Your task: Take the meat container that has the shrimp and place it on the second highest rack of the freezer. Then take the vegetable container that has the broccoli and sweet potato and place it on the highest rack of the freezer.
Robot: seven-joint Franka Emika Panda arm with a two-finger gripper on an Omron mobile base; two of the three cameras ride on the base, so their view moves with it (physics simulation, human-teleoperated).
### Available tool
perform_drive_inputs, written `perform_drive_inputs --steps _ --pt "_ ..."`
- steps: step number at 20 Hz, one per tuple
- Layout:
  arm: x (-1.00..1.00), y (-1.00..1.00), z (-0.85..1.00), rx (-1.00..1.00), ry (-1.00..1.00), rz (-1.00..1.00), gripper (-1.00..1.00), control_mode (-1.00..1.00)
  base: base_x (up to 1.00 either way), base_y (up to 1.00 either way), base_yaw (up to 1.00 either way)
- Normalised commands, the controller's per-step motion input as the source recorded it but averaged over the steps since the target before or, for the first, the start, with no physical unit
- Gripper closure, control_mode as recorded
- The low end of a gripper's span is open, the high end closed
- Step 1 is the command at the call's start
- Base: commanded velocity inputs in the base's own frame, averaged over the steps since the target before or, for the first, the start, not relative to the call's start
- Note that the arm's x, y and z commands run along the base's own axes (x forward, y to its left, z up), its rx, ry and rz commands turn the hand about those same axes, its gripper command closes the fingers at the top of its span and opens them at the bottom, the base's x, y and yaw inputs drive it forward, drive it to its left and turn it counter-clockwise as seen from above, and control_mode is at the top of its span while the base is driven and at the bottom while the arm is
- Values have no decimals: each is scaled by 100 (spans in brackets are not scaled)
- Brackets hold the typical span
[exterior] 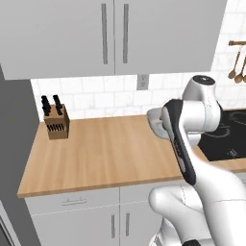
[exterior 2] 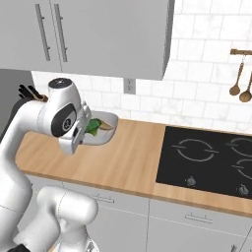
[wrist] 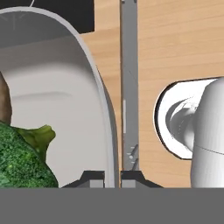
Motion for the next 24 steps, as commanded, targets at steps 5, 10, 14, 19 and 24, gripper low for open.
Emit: perform_drive_inputs --steps 5,10,14,19,24 --pt "0 0 0 0 0 0 100 -100 0 0 0" --pt "0 0 0 0 0 0 100 100 -43 -1 4" --pt "0 0 0 0 0 0 100 100 -95 0 60" --pt "0 0 0 0 0 0 100 100 -22 2 100" --pt "0 0 0 0 0 0 100 100 -22 19 100"
